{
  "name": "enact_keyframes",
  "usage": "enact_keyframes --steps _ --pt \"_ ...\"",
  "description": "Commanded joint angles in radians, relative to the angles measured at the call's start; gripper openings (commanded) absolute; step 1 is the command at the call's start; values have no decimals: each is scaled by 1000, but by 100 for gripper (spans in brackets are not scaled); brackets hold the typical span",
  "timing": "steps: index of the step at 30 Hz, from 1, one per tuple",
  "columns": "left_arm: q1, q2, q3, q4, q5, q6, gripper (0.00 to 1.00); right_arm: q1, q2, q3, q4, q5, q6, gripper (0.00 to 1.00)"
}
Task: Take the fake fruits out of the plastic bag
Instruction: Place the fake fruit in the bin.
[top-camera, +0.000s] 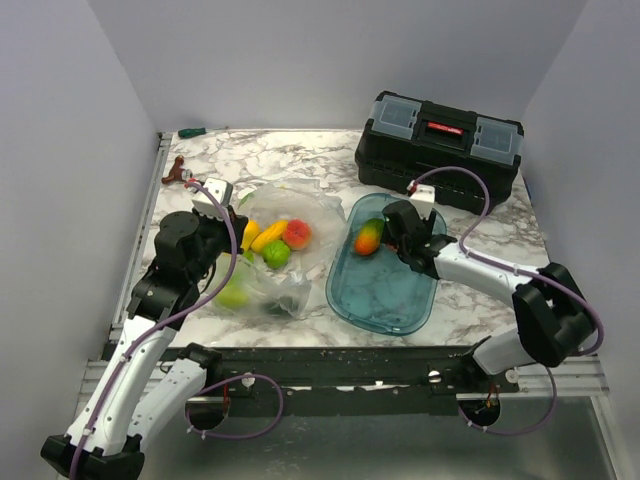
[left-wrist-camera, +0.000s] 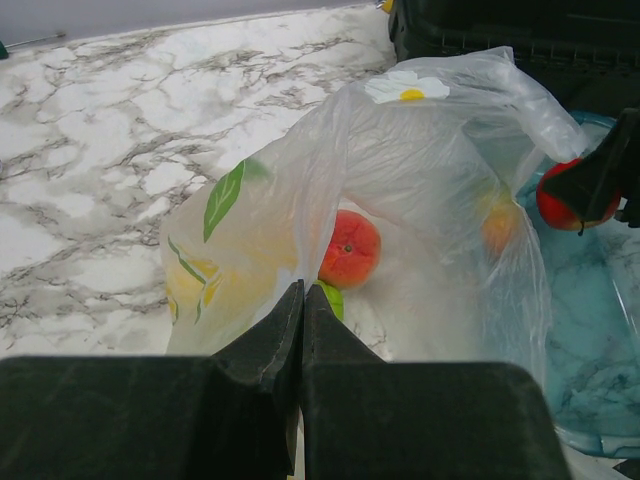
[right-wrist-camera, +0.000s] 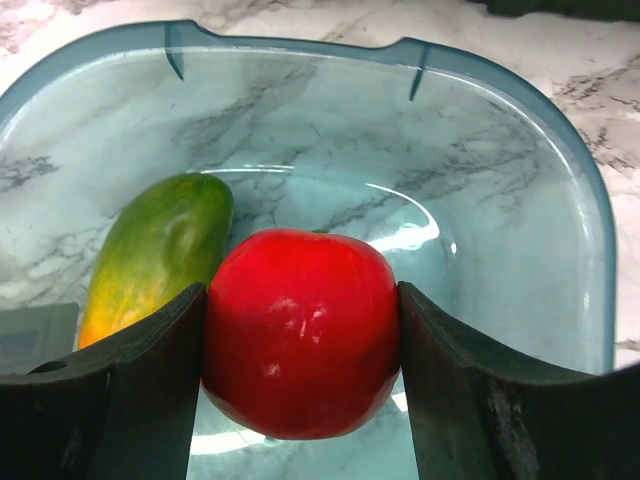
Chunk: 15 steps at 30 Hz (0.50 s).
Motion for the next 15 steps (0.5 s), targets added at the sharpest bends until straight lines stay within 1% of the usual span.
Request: enact_keyframes --steps 1,5,7,10,13,15 --pt "-2 -9 -12 24 28 5 0 -30 64 53 82 -31 -3 1" --pt "-3 -6 -8 24 25 2 0 -66 102 56 140 -72 -12 1" --pt "-2 -1 -5 21 25 2 0 -69 118 61 141 -58 -11 3" --pt "-2 -4 -6 20 28 1 0 -80 135 54 179 -100 -25 15" --pt "-2 -5 -8 24 26 1 0 -82 162 66 175 -124 -23 21" --pt "-2 -3 -4 22 31 -1 0 -82 172 67 168 -127 -20 28"
